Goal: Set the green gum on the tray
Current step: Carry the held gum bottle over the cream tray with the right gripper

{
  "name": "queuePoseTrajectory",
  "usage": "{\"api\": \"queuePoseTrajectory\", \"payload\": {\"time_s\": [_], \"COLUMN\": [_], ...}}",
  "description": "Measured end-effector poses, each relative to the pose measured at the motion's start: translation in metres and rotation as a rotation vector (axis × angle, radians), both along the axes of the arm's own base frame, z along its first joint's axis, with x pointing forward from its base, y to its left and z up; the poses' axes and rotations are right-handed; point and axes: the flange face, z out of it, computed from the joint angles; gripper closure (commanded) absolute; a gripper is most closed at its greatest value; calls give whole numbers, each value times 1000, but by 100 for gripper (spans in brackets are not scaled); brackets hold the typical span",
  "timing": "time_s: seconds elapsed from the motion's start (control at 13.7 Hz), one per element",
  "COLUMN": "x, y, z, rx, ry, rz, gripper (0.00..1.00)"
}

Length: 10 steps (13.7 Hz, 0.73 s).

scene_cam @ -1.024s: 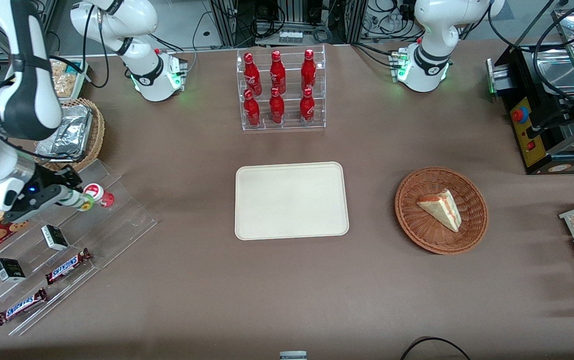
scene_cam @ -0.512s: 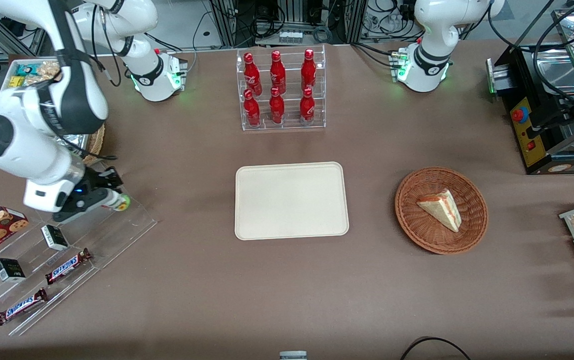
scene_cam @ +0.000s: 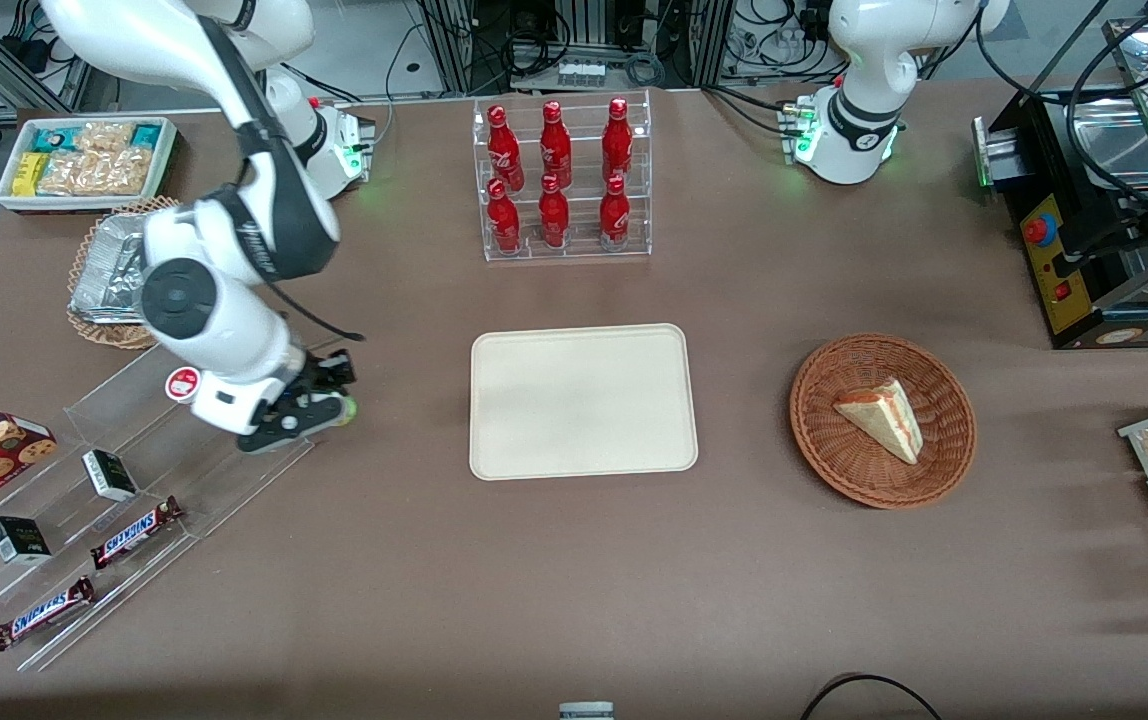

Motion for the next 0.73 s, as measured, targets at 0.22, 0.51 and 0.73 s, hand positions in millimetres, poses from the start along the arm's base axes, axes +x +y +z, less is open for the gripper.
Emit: {"api": "queuePoseTrajectory", "payload": {"time_s": [0.22, 0.51, 0.73], "x": [-2, -4, -9], "y": [43, 102, 150], "z": [-11, -24, -42], "rx": [11, 4, 7], "ry": [6, -7, -4], "rz": [-67, -143, -198], "gripper": [100, 100, 100]}}
